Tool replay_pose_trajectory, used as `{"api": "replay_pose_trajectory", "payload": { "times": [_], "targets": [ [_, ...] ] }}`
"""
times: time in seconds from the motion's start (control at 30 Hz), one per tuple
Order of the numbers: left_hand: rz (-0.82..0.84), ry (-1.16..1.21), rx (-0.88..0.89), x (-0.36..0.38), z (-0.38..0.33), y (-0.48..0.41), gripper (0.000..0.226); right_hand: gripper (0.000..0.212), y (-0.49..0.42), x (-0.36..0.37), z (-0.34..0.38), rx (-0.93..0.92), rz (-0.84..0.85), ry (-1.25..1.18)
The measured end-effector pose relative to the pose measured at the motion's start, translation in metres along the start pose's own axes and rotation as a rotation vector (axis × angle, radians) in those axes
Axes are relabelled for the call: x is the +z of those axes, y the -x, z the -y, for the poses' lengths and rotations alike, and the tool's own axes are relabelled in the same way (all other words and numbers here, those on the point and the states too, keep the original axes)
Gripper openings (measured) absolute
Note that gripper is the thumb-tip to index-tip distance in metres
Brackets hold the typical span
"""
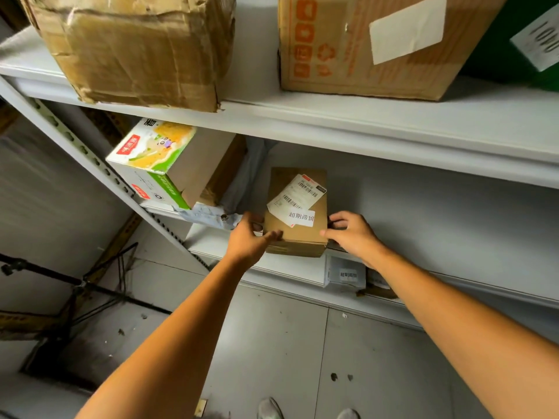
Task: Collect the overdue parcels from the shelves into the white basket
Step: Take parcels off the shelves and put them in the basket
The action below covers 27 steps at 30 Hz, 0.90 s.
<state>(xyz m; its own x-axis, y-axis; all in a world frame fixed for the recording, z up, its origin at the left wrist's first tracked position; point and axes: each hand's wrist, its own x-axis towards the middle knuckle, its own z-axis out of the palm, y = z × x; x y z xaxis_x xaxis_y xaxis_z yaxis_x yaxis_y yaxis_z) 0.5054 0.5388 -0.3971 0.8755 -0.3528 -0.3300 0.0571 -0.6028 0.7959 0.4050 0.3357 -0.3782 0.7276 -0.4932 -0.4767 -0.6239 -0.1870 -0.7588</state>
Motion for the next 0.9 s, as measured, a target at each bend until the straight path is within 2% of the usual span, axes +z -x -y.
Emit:
{"api": "replay_pose_trajectory", "payload": {
  "times": [0.1, 0.17, 0.67, 0.9],
  "targets": [
    [0.063, 0.134, -0.048, 0.003, -0.004, -0.003, 0.065, 0.079, 0.002, 0.007, 0.0, -0.003, 0.037, -0.09],
    [0.12, 0.213, -0.058, 0.003, -0.006, -0.004, 0.068, 0.083, 0.003, 0.013, -0.001, -0.014, 0.04, -0.156],
    [0.195, 0.355, -0.132, 0.014, 0.006, 0.036, 0.071, 0.083, 0.046, 0.007, -0.022, 0.006, 0.015, -0.157],
    [0.281, 0.377, -0.153, 0.017, -0.003, 0.06, 0.085, 0.081, 0.082, -0.009, -0.022, -0.016, -0.014, -0.131]
  ]
}}
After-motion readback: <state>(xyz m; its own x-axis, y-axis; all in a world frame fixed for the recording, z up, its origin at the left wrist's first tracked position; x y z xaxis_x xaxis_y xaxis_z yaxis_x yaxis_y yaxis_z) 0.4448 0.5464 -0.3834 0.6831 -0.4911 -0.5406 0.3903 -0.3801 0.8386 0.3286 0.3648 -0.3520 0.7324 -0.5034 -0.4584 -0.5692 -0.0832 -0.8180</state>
